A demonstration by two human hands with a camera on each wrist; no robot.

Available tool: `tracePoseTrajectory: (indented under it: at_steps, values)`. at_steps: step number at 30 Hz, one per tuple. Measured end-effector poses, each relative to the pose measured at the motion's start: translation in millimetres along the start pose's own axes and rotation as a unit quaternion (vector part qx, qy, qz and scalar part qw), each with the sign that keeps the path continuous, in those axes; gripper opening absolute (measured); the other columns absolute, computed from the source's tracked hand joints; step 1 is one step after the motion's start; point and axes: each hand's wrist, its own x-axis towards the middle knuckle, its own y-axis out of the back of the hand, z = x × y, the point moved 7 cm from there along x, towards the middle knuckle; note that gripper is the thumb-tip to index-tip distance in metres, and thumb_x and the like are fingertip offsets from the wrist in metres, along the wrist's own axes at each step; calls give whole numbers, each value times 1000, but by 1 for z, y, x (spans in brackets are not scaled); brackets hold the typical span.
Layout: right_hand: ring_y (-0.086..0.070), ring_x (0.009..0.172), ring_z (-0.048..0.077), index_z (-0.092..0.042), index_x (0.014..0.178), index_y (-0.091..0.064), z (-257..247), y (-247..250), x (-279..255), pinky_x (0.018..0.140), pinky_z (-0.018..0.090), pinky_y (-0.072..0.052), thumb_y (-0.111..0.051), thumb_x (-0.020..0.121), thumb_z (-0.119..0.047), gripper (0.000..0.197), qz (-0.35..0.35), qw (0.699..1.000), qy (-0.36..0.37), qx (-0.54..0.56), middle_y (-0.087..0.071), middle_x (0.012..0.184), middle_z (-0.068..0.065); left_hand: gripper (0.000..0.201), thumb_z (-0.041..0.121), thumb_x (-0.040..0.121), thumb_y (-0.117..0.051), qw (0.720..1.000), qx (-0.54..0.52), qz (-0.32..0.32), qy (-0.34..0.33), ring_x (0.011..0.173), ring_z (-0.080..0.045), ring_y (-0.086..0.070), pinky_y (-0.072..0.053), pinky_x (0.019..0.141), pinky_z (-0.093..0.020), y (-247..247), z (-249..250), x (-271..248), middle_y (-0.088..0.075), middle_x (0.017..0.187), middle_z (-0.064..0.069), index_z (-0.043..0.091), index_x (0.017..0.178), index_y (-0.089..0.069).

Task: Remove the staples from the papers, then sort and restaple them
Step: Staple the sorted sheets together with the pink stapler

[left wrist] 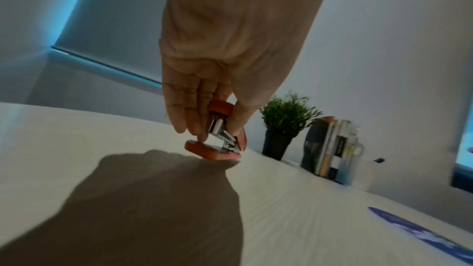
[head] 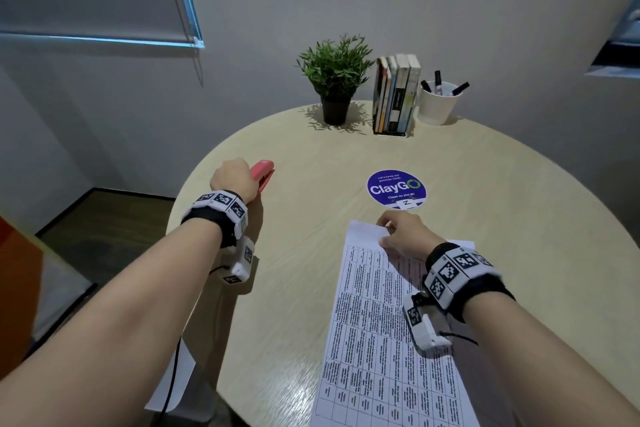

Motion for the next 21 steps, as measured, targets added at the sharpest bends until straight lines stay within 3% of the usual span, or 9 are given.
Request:
tracePoseTrajectory:
  at_steps: [2,7,8,10,13,16,17,18,21]
  values:
    - [-45,109,27,-17,101,-59,-3,2,-1,91,35,-45,-66,82,-8,22,14,1000,-3,-26,-53,97,7,18,19,86,-60,1000,-2,13,-15,89,-36,-63,-46,67,-35,2,9,-4,-67,95,-16,3,94,-64]
    - [-37,126,29,-17,134,-45,-10,6,-4,108,41,-33,-68,83,-18,56,32,991,-12,-130,-47,132,11,28,30,86,-61,992,-53,57,-101,78,-33,-62,-49,65,-33,20,46,-23,-67,84,-13,4,91,-68]
    - [-37,129,29,-16,138,-42,-16,9,-5,109,42,-32,-69,83,-21,61,49,993,4,-105,-45,135,11,28,31,85,-61,988,-67,65,-124,75,-32,-61,-48,64,-33,26,58,-32,-67,83,-12,5,91,-68]
    - [-41,130,27,-11,143,-39,-27,23,-8,109,43,-36,-70,86,-30,68,85,993,21,75,-46,138,10,27,33,85,-62,978,-87,78,-175,72,-31,-58,-43,61,-31,40,84,-52,-66,80,-10,7,90,-70]
    - [-60,108,22,-4,139,-43,-34,29,-14,97,41,-48,-65,81,-59,82,51,919,-57,388,-60,124,10,25,35,85,-63,963,-98,81,-236,69,-29,-53,-35,60,-30,53,121,-88,-60,74,-6,11,84,-69]
    - [-62,58,14,-5,101,-58,-45,24,-28,74,34,-49,-58,88,-56,53,-23,775,-67,629,-65,70,7,25,36,85,-63,952,-96,55,-286,71,-29,-59,-41,60,-31,44,152,-118,-62,73,-6,11,83,-68]
    - [-62,58,16,-6,94,-58,-42,23,-30,76,37,-51,-56,93,-49,42,-17,734,-74,675,-64,70,8,24,35,84,-64,949,-87,46,-300,75,-31,-62,-43,62,-31,39,161,-128,-64,76,-7,11,84,-67]
    - [-63,65,20,-7,90,-57,-38,23,-32,78,43,-53,-55,96,-41,35,2,718,-89,690,-64,76,11,23,35,83,-64,946,-74,32,-313,79,-33,-63,-42,64,-31,31,169,-136,-65,80,-9,12,84,-66]
    - [-61,71,27,-9,98,-55,-13,14,-37,60,46,-58,-54,97,-34,25,53,695,-155,700,-61,88,15,32,46,77,-70,931,-50,-61,-355,77,-28,-63,-40,59,-30,10,184,-154,-66,80,-5,15,77,-62]
